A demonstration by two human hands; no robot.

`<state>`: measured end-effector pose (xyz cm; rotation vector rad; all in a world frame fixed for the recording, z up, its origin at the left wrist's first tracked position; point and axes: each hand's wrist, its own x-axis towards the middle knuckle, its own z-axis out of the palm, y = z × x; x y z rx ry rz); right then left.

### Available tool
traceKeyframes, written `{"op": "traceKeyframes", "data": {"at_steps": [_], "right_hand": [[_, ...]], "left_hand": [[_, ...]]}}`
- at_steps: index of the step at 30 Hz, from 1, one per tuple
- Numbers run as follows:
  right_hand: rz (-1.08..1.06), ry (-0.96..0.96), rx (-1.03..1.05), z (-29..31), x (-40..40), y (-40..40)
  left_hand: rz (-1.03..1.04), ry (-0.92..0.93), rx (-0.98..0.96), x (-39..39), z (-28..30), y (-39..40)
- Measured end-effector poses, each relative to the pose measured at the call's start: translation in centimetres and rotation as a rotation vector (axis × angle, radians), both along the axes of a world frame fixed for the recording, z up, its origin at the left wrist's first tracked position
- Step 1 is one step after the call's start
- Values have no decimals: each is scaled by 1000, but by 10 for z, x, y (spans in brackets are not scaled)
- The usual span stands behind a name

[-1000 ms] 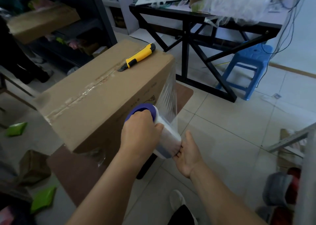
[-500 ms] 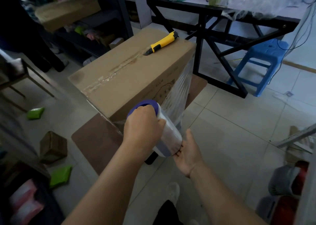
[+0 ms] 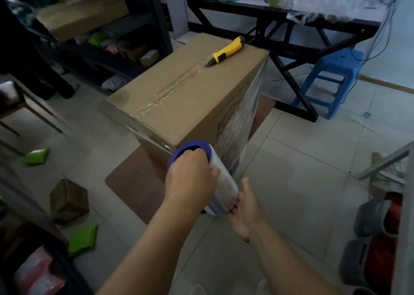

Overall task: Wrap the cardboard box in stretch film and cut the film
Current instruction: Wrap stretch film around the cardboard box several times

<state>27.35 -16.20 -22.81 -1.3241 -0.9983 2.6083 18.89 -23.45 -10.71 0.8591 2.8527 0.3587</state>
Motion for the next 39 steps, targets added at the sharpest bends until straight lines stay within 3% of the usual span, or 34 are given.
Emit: {"op": "traceKeyframes", "data": {"at_steps": [24, 39], "right_hand": [[-101, -7, 12, -13, -33, -105], [7, -32, -79, -30, -77, -120]], "left_hand": [[-79, -11, 17, -41, -15, -97], [-27, -40, -94, -87, -21, -113]]}}
